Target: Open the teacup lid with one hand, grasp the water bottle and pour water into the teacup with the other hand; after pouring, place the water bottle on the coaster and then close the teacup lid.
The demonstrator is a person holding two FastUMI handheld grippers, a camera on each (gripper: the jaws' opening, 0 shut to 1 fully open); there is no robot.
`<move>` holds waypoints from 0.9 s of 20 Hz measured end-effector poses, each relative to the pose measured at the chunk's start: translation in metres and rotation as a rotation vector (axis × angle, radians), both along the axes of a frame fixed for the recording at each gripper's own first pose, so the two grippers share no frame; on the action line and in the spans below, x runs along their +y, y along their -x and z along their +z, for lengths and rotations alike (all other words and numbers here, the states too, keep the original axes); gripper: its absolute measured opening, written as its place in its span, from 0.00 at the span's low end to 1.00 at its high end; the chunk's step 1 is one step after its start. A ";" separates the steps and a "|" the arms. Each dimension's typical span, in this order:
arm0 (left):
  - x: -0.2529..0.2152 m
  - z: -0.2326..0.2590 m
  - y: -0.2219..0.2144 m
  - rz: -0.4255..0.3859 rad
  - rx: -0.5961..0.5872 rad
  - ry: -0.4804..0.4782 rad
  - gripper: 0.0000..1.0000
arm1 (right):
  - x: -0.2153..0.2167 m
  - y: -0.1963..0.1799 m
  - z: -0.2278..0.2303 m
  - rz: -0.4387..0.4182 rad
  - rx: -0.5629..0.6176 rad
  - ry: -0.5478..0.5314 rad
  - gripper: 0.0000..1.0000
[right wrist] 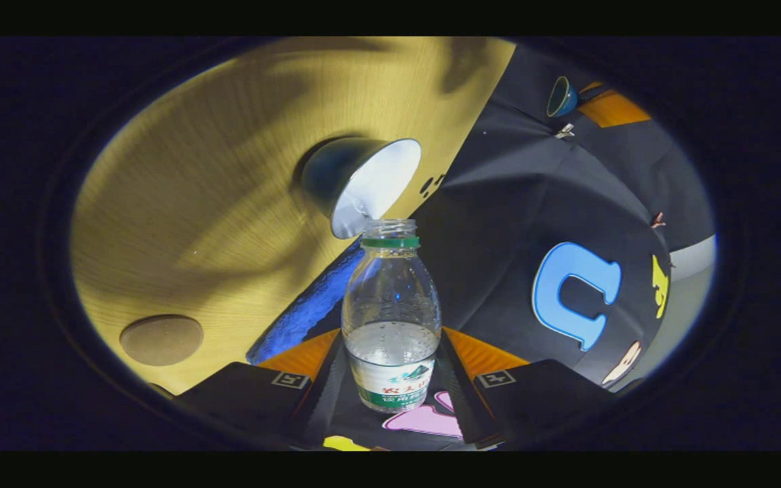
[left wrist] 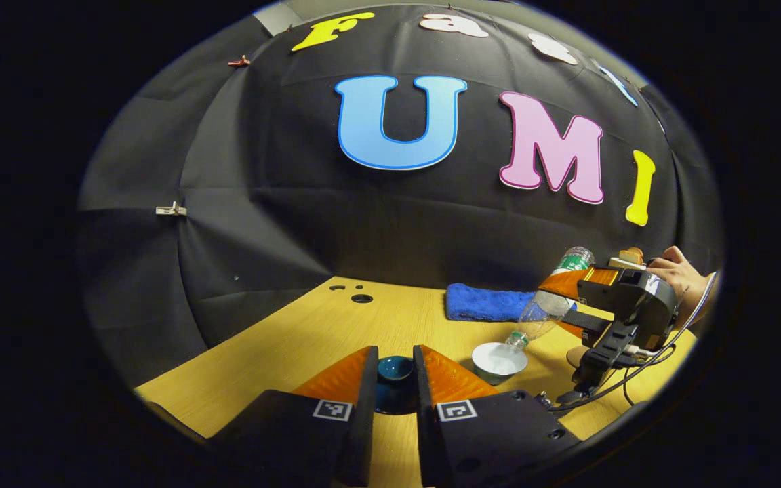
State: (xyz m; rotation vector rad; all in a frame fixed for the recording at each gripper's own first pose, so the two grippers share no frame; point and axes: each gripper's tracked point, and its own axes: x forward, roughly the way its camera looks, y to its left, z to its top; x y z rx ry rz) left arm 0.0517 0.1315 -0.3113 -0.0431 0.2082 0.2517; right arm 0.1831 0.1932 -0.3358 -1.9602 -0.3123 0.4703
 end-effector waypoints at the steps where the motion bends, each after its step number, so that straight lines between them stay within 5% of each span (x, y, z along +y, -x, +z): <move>1: 0.000 0.000 0.000 0.001 -0.001 -0.003 0.31 | 0.000 -0.001 0.002 0.003 -0.003 -0.004 0.74; 4: 0.001 0.003 0.002 0.008 -0.006 -0.011 0.28 | -0.004 -0.002 -0.001 -0.037 0.067 -0.110 0.74; 8: 0.006 0.008 0.003 0.024 -0.009 -0.008 0.31 | -0.014 -0.001 -0.016 -0.196 0.255 -0.431 0.75; 9: 0.006 0.007 0.003 0.028 -0.008 -0.006 0.35 | -0.015 0.000 -0.018 -0.236 0.313 -0.519 0.75; 11: 0.005 0.009 0.001 0.030 -0.005 -0.010 0.27 | -0.014 0.004 -0.017 -0.291 0.413 -0.706 0.73; 18: -0.016 0.018 -0.019 -0.003 -0.018 -0.030 0.27 | -0.036 0.009 0.035 -0.360 0.638 -1.459 0.76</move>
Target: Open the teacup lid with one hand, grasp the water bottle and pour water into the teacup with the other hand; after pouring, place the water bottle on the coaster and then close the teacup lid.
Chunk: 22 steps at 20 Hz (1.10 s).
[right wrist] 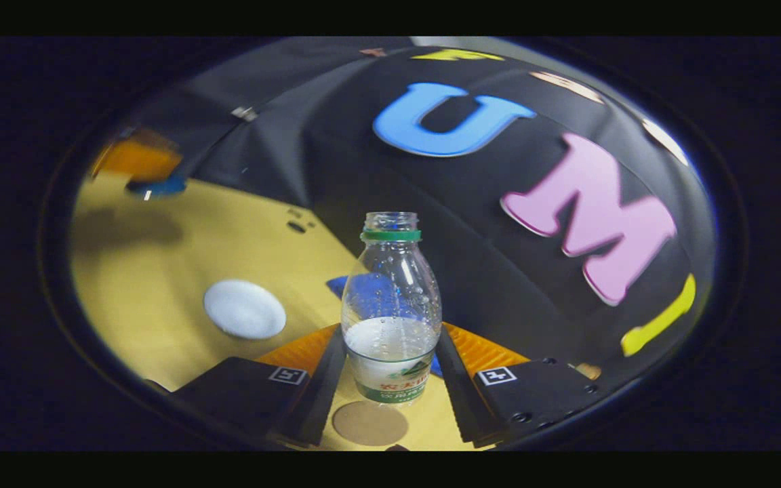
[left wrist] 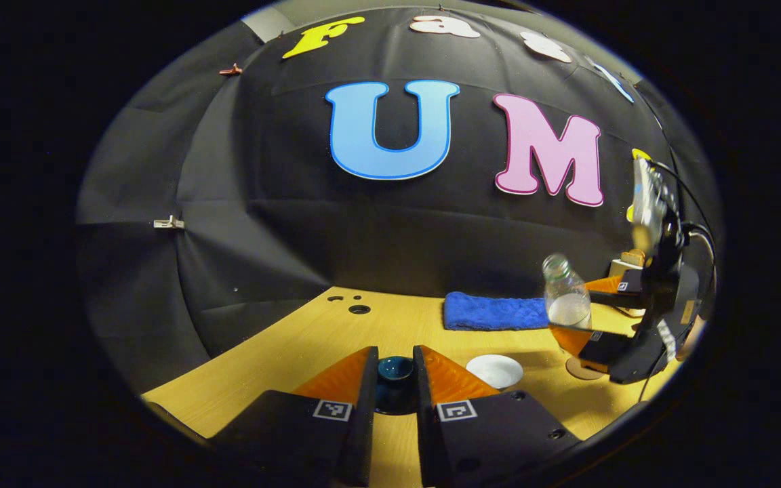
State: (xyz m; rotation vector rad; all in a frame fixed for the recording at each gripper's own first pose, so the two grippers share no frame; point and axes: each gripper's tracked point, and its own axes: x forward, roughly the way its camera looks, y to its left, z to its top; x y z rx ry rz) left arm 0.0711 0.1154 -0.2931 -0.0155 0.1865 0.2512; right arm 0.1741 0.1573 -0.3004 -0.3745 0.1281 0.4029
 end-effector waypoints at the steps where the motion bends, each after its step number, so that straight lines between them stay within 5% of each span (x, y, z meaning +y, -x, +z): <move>1: -0.003 0.000 -0.003 -0.006 -0.002 0.002 0.27 | -0.011 -0.002 0.007 -0.030 0.008 -0.079 0.76; 2: -0.008 0.001 -0.006 -0.013 -0.002 0.003 0.35 | -0.019 -0.002 0.011 -0.051 0.017 -0.148 0.76; 4: -0.015 0.002 -0.013 -0.025 -0.002 -0.005 0.27 | -0.037 0.003 0.014 -0.096 0.035 -0.254 0.75; 10: -0.038 0.002 -0.031 -0.070 0.000 -0.008 0.35 | -0.077 0.017 -0.008 -0.175 0.113 -0.460 0.76; 14: -0.053 0.001 -0.040 -0.100 0.006 -0.026 0.27 | -0.095 0.021 -0.023 -0.211 0.132 -0.468 0.76; 22: -0.070 -0.005 -0.048 -0.123 0.015 -0.017 0.27 | -0.091 0.024 -0.042 -0.212 0.187 -0.511 0.76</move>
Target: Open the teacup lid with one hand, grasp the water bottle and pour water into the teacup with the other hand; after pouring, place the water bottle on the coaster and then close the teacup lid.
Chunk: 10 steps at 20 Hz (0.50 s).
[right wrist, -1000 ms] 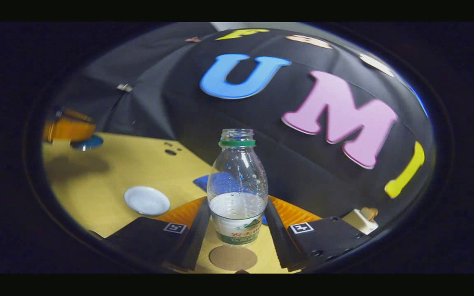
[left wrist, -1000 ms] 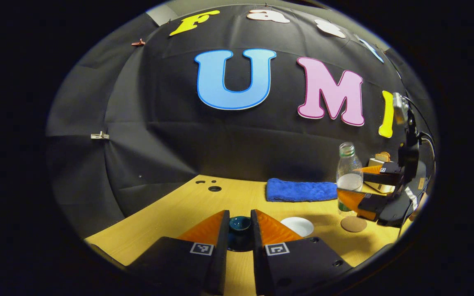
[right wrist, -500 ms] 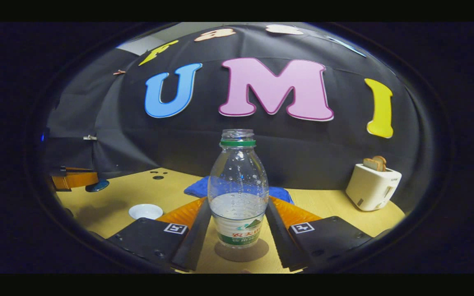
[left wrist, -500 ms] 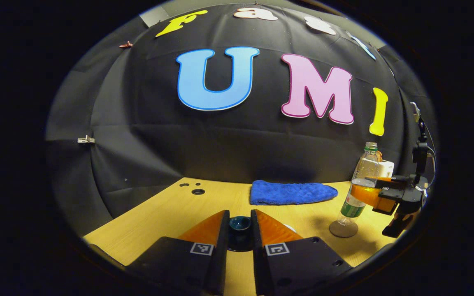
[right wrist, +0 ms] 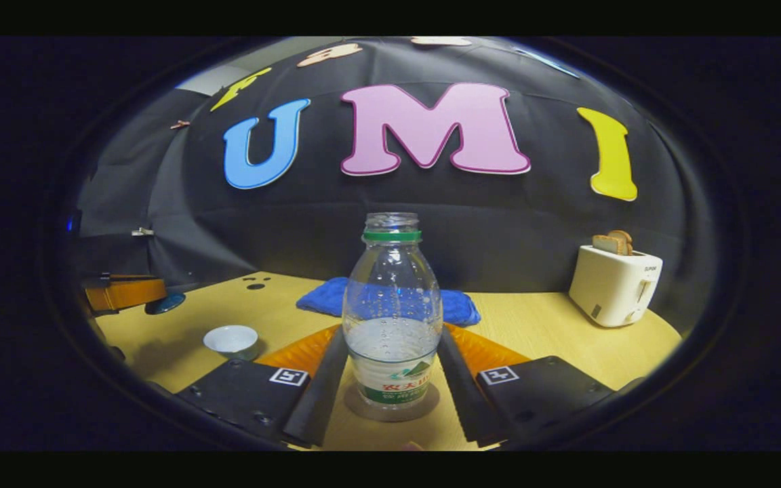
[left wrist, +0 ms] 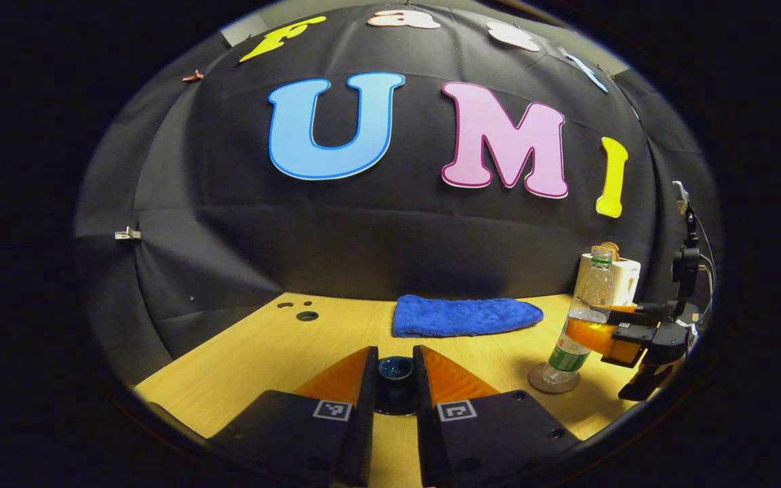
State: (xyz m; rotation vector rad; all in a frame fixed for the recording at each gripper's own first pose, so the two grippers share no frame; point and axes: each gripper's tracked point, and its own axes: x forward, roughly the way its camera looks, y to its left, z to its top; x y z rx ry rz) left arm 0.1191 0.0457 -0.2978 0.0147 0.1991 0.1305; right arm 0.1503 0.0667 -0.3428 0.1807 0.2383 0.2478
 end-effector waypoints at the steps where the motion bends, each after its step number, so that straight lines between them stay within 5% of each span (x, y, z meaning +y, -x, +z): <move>1: 0.000 -0.002 0.000 0.001 0.001 0.002 0.27 | 0.000 -0.001 0.000 -0.003 -0.002 0.002 0.77; 10: -0.010 -0.011 -0.009 -0.012 0.010 0.007 0.29 | 0.002 0.006 -0.016 0.012 0.053 0.003 0.90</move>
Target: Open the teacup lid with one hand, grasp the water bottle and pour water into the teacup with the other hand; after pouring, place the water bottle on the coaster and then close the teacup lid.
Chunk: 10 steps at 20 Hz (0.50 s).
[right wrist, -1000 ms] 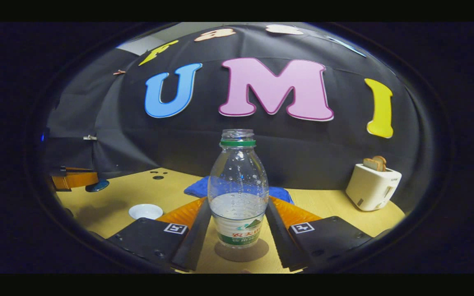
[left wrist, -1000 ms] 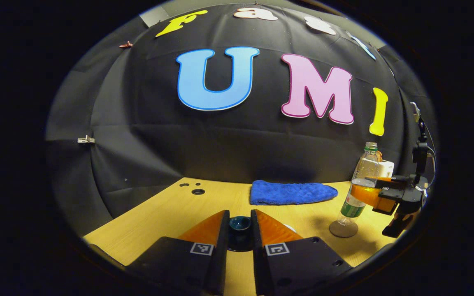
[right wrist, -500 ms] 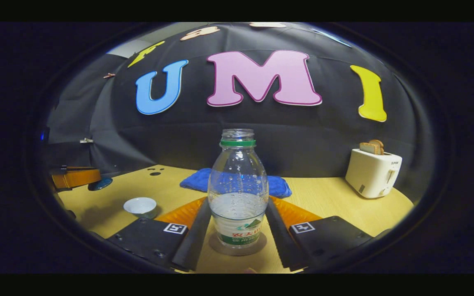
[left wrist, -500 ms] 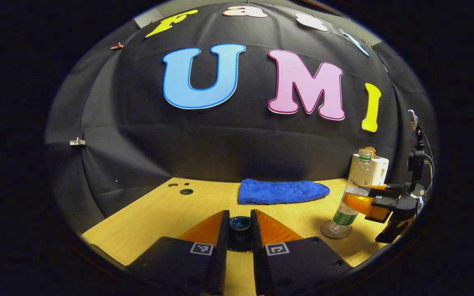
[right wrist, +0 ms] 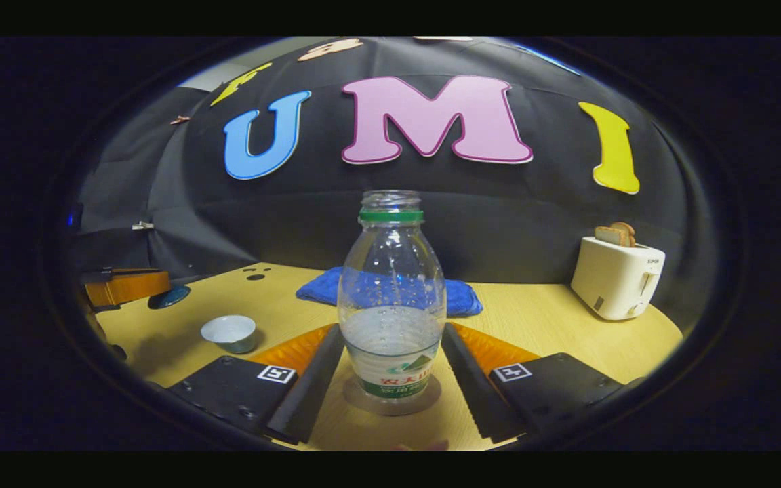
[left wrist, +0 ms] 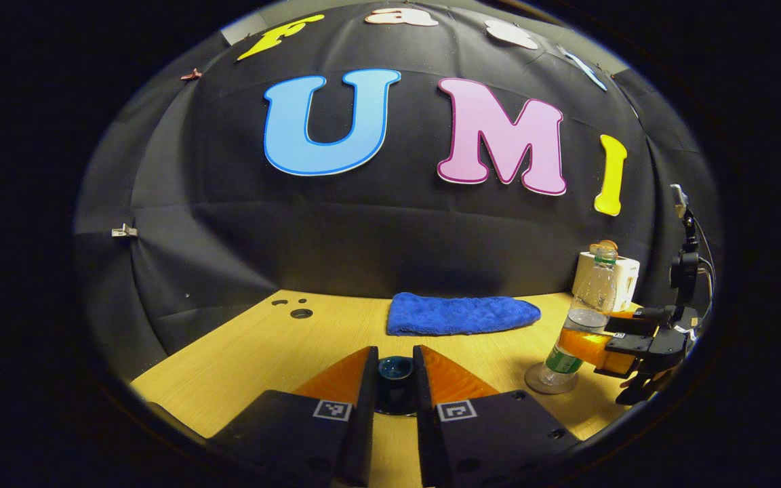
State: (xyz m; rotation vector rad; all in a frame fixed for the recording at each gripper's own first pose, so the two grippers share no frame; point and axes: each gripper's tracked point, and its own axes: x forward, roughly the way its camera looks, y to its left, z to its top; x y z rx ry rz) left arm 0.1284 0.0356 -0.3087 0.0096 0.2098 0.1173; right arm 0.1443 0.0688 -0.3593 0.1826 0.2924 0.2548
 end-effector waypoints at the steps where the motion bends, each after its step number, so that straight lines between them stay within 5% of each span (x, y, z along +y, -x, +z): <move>1: -0.002 -0.004 -0.004 -0.002 0.002 0.004 0.31 | -0.001 0.002 -0.004 0.003 0.012 -0.009 0.90; 10: -0.022 -0.028 -0.041 -0.038 0.008 -0.020 0.28 | -0.007 0.036 -0.019 -0.001 0.067 -0.003 0.94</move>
